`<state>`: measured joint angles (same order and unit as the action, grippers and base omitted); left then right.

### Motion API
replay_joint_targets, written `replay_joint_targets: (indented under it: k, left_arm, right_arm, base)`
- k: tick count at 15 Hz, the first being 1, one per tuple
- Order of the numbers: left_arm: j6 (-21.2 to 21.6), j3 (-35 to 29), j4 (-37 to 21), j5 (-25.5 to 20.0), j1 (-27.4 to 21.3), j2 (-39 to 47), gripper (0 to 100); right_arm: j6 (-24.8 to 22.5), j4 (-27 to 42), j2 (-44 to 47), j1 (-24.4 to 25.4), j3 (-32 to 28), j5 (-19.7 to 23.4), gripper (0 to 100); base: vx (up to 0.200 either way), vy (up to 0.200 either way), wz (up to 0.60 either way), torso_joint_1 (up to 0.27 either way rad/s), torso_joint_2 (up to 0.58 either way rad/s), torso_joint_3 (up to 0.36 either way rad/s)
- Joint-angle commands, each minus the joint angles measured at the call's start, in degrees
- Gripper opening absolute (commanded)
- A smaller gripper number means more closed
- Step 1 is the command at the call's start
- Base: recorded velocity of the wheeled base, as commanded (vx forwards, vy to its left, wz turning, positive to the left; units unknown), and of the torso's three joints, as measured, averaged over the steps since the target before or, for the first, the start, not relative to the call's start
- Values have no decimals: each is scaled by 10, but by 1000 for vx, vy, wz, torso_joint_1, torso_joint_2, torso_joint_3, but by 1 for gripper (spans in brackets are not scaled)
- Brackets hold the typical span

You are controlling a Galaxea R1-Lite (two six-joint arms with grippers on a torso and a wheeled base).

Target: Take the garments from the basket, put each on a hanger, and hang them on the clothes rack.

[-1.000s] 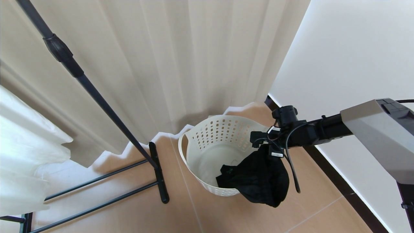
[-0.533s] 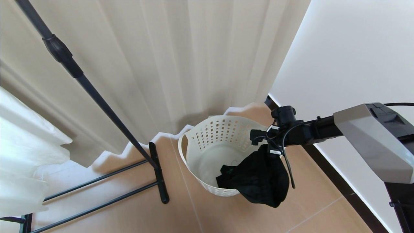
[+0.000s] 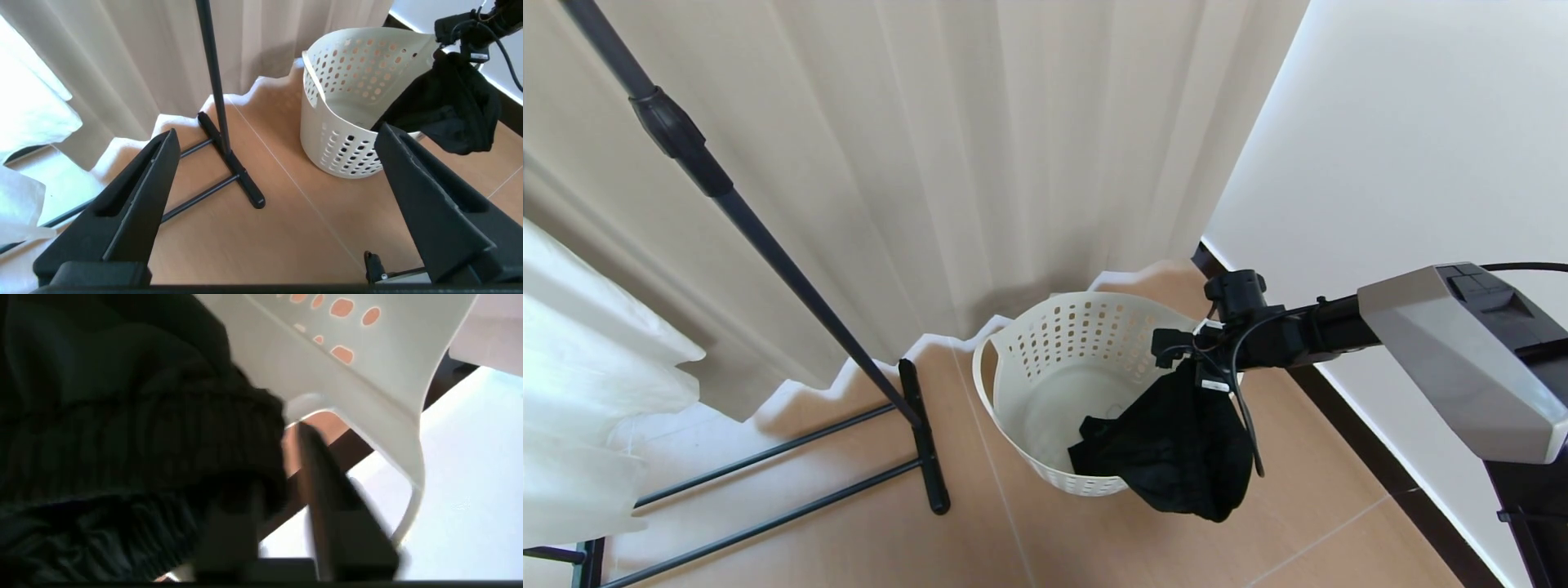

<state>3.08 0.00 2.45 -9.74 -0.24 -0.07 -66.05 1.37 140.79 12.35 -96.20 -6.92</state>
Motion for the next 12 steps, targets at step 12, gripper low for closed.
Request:
replay_joint_targets:
  k: [12]
  left_arm:
    - [2, 0, 0, -1, 0, 1, 100]
  right_arm:
    - [203, -8, -409, 84, 341, 15, 0]
  base:
    - [0, 0, 0, 0, 0, 0]
